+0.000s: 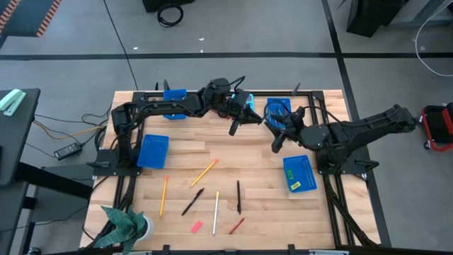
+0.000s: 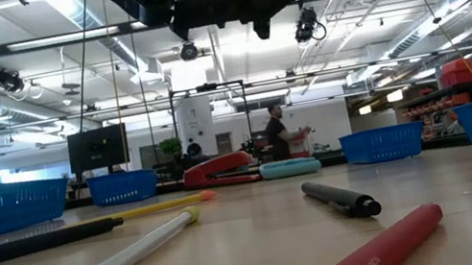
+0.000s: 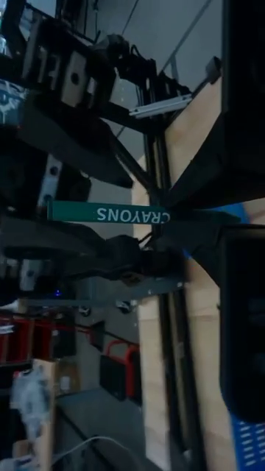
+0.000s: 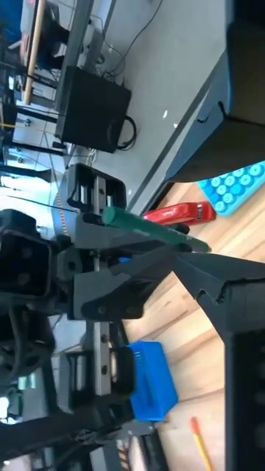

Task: Sort crayons/erasers/pens/pencils in bins
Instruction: Put the green crayon into the top right bin

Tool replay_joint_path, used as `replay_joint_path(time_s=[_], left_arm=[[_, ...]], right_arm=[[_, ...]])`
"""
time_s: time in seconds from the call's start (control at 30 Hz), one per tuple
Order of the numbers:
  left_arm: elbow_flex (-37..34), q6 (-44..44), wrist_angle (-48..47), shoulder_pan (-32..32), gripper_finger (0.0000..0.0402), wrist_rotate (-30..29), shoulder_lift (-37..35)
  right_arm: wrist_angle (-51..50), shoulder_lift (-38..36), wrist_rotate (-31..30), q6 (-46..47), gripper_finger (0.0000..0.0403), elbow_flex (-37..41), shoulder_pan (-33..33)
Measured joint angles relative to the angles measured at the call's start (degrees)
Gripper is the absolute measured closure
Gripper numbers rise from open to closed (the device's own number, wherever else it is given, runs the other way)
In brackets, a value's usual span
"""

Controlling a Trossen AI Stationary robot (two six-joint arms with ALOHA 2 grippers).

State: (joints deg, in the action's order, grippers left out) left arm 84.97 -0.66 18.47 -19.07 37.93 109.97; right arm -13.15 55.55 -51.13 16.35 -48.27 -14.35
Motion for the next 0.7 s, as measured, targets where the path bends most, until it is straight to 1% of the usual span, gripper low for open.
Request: replay_joint_path(time_s=[0.1, 0.33, 0.53, 0.63, 0.7], left_arm=[[0.0, 1.6, 1.1, 0.1, 0.0370, 0.0, 0.0], [0.0, 5.5, 1.0, 0.2, 0.0359, 0.0, 0.0], [0.0, 7.4, 1.0, 0.3, 0.0369, -0.3, 0.0], [0.0, 7.4, 1.0, 0.2, 0.0366, -0.3, 0.0], [0.0, 7.4, 1.0, 0.1, 0.0361, -0.3, 0.0]], right_arm=[[1.8, 0.0, 0.7, -1.0, 0.0231, 0.0, 0.9], [5.5, 0.0, 4.8, -1.4, 0.0231, 0.0, 2.8], [6.4, 0.0, 5.1, -1.4, 0.0231, 0.0, 4.4], [6.7, 0.0, 5.4, -1.4, 0.0233, 0.0, 5.0], [7.1, 0.0, 5.6, -1.4, 0.0241, 0.0, 5.4]])
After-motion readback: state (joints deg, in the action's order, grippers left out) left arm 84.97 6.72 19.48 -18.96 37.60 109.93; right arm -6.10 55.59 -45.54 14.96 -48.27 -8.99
